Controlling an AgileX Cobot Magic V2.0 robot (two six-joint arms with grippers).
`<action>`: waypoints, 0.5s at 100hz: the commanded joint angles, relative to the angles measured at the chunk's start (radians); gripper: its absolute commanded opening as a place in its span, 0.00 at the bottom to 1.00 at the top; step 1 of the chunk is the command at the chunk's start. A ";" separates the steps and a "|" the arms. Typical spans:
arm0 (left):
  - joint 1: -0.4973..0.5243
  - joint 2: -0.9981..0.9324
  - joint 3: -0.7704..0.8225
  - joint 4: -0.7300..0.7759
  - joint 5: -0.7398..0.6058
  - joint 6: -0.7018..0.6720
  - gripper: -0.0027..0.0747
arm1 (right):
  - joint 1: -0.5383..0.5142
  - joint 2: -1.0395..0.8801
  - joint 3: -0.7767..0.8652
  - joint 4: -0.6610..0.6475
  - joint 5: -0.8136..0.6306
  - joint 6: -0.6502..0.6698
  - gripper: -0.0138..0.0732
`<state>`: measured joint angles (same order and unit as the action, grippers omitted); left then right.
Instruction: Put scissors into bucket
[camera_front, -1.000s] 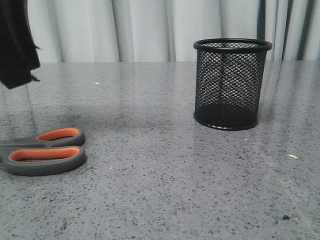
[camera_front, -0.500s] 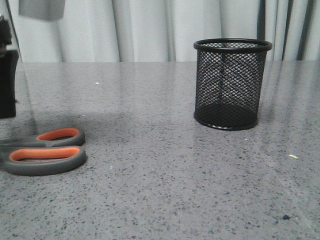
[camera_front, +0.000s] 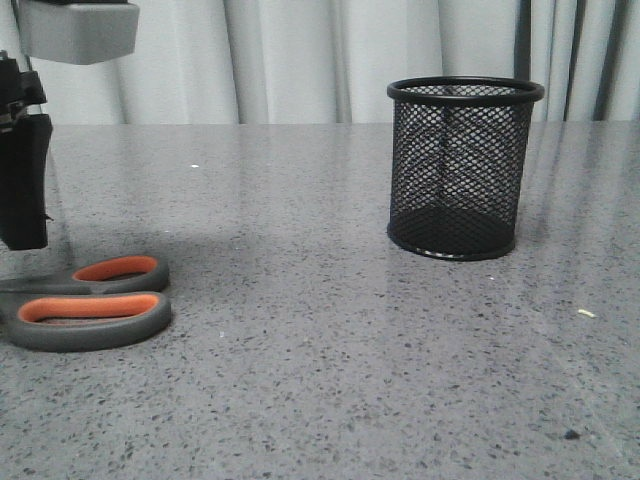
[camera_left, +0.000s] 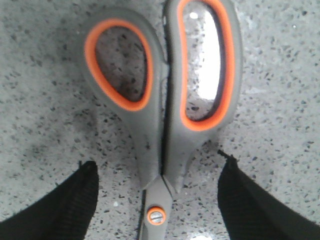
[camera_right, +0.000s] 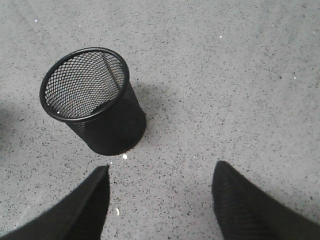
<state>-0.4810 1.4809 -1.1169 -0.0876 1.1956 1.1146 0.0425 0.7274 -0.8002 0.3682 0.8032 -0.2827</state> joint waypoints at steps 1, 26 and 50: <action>-0.008 -0.025 -0.023 -0.020 -0.015 0.011 0.65 | 0.001 0.004 -0.034 0.013 -0.055 -0.013 0.62; -0.008 -0.023 -0.023 -0.063 -0.011 0.060 0.65 | 0.001 0.004 -0.034 0.013 -0.055 -0.013 0.62; -0.008 -0.021 -0.023 -0.072 -0.011 0.060 0.65 | 0.003 0.004 -0.034 0.013 -0.055 -0.013 0.62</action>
<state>-0.4810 1.4839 -1.1169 -0.1334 1.1894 1.1724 0.0425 0.7274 -0.8002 0.3682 0.8032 -0.2864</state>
